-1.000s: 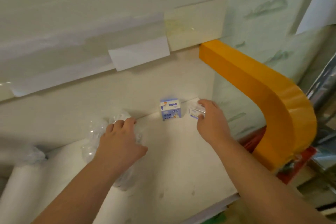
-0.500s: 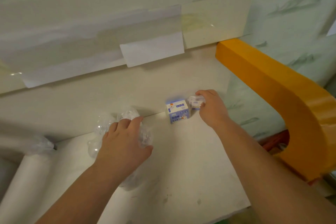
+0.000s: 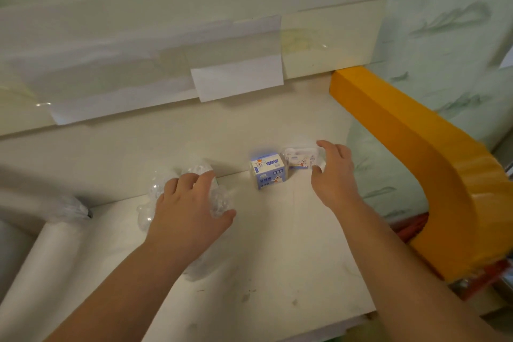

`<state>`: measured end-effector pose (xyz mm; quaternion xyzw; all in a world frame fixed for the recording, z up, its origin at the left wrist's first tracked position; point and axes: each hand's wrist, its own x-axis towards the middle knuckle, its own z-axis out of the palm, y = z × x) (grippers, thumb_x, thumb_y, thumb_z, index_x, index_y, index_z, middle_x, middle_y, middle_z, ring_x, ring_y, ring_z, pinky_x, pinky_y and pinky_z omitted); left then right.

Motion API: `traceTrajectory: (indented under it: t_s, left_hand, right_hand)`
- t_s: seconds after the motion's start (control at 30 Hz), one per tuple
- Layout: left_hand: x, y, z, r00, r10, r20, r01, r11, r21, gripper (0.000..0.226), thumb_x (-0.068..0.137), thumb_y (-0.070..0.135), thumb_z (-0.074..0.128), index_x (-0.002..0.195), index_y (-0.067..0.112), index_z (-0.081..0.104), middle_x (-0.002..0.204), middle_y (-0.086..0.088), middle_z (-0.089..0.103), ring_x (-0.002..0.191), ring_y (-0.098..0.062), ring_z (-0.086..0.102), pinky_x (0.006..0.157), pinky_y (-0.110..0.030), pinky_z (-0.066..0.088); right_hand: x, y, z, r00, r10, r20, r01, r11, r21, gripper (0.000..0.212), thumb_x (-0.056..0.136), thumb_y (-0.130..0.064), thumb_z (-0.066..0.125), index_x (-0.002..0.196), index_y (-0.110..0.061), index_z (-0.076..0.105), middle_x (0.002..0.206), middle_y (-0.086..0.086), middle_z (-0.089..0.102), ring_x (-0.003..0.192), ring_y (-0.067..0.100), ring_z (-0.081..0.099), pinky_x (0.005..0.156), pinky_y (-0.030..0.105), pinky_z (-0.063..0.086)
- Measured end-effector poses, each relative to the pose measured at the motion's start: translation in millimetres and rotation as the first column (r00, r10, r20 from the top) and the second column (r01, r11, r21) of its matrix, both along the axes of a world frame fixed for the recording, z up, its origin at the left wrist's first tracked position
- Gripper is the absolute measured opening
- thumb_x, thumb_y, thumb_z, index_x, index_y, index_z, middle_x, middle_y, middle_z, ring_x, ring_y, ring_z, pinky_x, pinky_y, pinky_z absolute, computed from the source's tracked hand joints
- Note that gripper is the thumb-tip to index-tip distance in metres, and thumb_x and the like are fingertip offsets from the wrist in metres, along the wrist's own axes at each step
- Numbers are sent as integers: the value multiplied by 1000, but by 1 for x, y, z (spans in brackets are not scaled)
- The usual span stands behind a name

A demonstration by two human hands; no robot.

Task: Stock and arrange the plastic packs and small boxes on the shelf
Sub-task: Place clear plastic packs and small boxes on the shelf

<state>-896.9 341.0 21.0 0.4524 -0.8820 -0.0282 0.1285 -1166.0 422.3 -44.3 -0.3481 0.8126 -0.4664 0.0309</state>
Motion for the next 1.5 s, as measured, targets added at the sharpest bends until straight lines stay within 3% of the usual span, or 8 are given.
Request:
traceTrajectory:
  t_s: [0.2,0.37,0.57,0.73,0.87,1.07,1.3,1.5]
  left_hand:
    - [18,16,16,995,-1,-95,-5,998,-63,75,74,60,67,139,29,47,133,1,50,122,-27,39,103,-37,33]
    - [58,23,21,979,60,-195,-88,987,-137,72,74,58,67,137,28,49,130,1,52,121,-26,39,104,-41,35]
    - [132,36,24,954,208,-217,-238,963,-124,75,77,62,61,140,24,46,136,-1,49,128,-26,37,109,-42,33]
    - [214,59,32,916,301,-264,-332,940,-81,74,78,62,62,142,32,40,139,8,42,130,-17,32,105,-38,36]
    - [298,85,34,889,305,-342,-353,932,-88,72,77,60,60,141,31,43,135,11,43,125,-14,34,101,-31,34]
    - [444,124,35,839,347,-420,-417,905,-85,69,78,69,47,140,45,29,133,27,29,126,3,21,96,-25,29]
    - [585,130,22,793,487,-366,-525,851,-7,75,82,68,50,146,44,21,141,23,25,135,-2,16,105,-28,29]
    - [654,97,9,762,537,-362,-560,827,46,75,81,67,48,147,40,25,143,18,28,135,-7,19,107,-33,35]
  right_hand:
    - [52,42,4,994,98,-41,-100,994,-52,52,82,-1,65,130,-20,55,125,0,48,117,22,52,92,17,33]
    - [106,57,9,941,334,59,-331,942,-53,49,82,-20,70,125,-37,52,117,-22,43,116,11,51,100,37,46]
    - [171,48,43,875,484,-23,-484,870,-92,48,80,-28,69,122,-40,51,121,-19,44,115,5,50,99,30,45]
    - [255,31,69,804,586,-102,-594,801,-73,50,80,-24,72,126,-30,54,125,-14,46,118,13,51,99,34,45]
    - [344,24,79,712,688,-142,-698,715,-35,52,82,-39,65,129,-45,44,127,-24,39,119,3,47,99,33,46]
    - [494,26,86,598,778,-196,-789,614,28,50,79,-55,54,127,-54,39,124,-35,35,120,-3,43,101,28,45]
    - [637,23,83,470,868,-159,-875,482,47,52,78,-54,60,126,-53,39,121,-36,40,119,-9,44,102,24,42]
    - [689,-6,68,459,879,-129,-869,474,141,50,84,-47,64,122,-60,34,121,-41,36,119,-17,37,97,11,32]
